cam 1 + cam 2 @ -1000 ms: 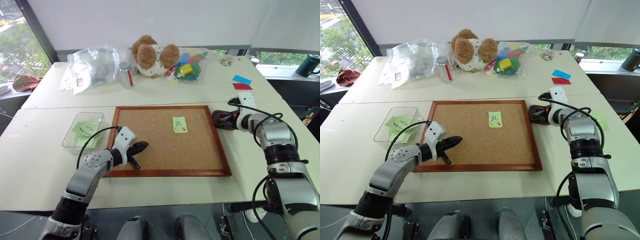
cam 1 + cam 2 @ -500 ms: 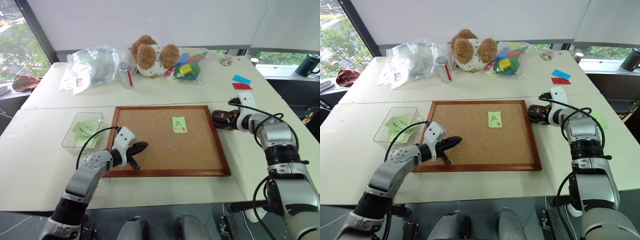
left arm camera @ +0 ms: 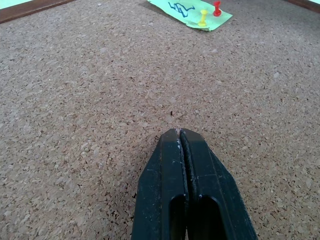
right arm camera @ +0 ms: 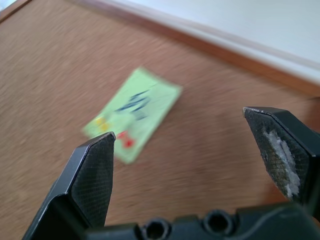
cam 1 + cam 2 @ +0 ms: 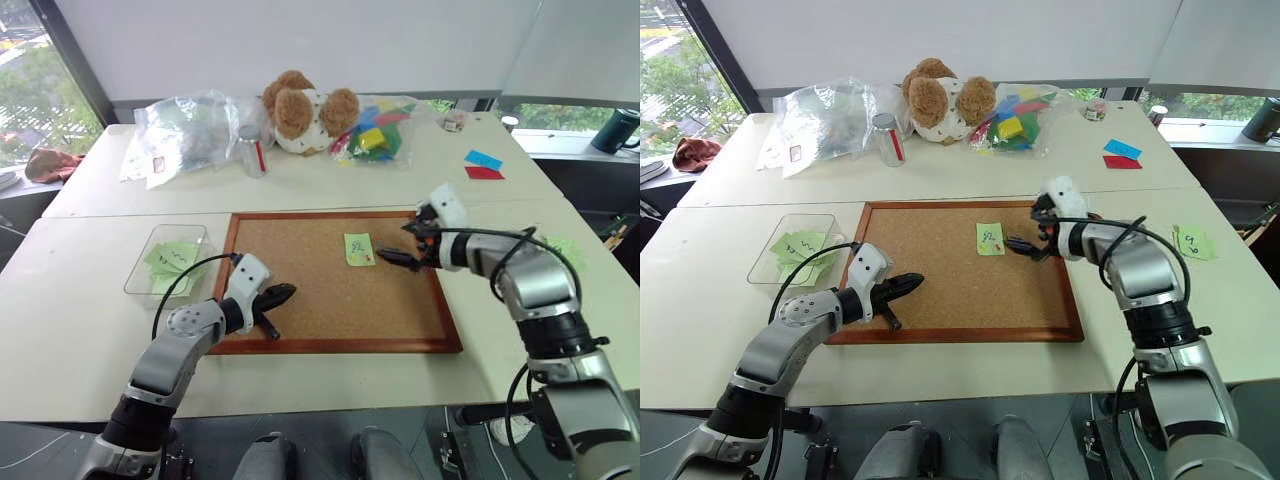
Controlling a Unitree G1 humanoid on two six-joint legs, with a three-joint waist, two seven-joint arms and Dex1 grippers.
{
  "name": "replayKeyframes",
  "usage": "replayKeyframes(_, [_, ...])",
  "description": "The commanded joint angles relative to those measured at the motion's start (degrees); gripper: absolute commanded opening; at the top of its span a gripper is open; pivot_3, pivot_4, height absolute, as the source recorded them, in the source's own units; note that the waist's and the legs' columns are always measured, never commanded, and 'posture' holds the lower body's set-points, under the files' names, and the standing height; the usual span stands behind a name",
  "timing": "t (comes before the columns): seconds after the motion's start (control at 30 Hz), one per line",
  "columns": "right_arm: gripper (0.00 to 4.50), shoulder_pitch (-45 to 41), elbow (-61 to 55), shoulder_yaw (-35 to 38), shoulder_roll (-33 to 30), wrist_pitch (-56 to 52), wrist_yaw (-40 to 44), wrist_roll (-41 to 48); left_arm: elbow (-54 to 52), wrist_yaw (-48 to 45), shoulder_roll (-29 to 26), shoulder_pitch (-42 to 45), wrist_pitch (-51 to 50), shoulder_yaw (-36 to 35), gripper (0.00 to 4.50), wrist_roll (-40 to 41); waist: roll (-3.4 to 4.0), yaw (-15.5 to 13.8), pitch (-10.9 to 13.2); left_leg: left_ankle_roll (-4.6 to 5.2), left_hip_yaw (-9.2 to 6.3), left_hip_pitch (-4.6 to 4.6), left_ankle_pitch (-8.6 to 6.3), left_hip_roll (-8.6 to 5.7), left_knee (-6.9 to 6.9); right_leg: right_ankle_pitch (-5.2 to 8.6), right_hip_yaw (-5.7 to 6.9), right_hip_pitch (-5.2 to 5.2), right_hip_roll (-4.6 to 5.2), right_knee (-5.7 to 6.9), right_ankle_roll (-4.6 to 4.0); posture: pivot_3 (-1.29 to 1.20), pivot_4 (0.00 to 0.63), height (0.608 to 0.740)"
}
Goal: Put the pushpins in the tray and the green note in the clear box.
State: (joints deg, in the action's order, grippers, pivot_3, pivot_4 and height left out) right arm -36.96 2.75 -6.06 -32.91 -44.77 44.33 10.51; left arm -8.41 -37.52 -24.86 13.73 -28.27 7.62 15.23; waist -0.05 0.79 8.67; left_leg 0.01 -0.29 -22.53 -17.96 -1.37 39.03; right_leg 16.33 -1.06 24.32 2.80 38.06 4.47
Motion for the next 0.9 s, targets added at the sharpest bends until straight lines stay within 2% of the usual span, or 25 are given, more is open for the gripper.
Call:
replayKeyframes(0.03, [4.48, 0.19, -2.48, -1.05, 1.5, 0.48, -0.51, 0.44, 0.62, -0.15, -0.56, -1.34, -1.55, 0.5, 0.0, -0.58, 0.0, -0.02, 0.0, 0.0, 0.0, 0.0, 0.0, 0.0, 0.0, 0.0, 0.0, 0.0, 0.0, 0.0, 0.0, 0.0, 0.15, 0.74])
replayKeyframes(0.13, [3.58, 0.23, -1.41, -2.04, 2.73, 1.13, -0.95, -0.08, 0.63, -0.12, -0.52, -1.32, -1.61, 0.53, 0.0, -0.59, 0.0, -0.01, 0.0, 0.0, 0.0, 0.0, 0.0, 0.0, 0.0, 0.0, 0.0, 0.0, 0.0, -0.01, 0.0, 0.0, 0.15, 0.74])
replayKeyframes(0.23, [2.18, -0.31, 0.17, -2.66, 3.64, 1.68, -1.61, -0.67, 0.7, -0.07, -0.49, -1.24, -1.58, 0.54, 0.0, -0.65, 0.0, -0.02, 0.0, 0.0, 0.0, 0.0, 0.0, 0.0, 0.0, 0.0, 0.0, 0.0, 0.0, 0.0, 0.0, 0.0, 0.15, 0.74])
replayKeyframes(0.73, [2.18, -2.36, 6.47, -3.2, 5.65, 4.74, -2.08, -1.54, -0.18, 0.49, -0.44, -1.91, -1.81, 0.44, 0.0, -0.56, 0.0, 0.04, 0.0, 0.0, 0.0, 0.01, 0.0, 0.0, -0.01, 0.0, 0.01, 0.0, 0.0, -0.01, 0.0, 0.0, 0.15, 0.74])
replayKeyframes(0.83, [1.35, -2.39, 6.61, -3.18, 5.62, 4.71, -1.89, -1.43, -0.2, 0.52, -0.42, -1.96, -1.8, 0.44, 0.0, -0.57, 0.0, 0.04, 0.0, 0.0, 0.0, 0.01, 0.0, 0.0, -0.01, 0.0, 0.01, 0.0, 0.0, -0.01, 0.0, 0.0, 0.15, 0.74])
replayKeyframes(0.9, [0.37, -2.36, 6.62, -3.18, 5.53, 4.73, -1.89, -1.48, -0.2, 0.52, -0.42, -1.99, -1.79, 0.42, 0.0, -0.56, 0.0, 0.04, 0.0, 0.0, 0.0, 0.01, 0.0, 0.0, -0.01, 0.0, 0.01, 0.0, 0.0, -0.01, 0.0, 0.0, 0.15, 0.74])
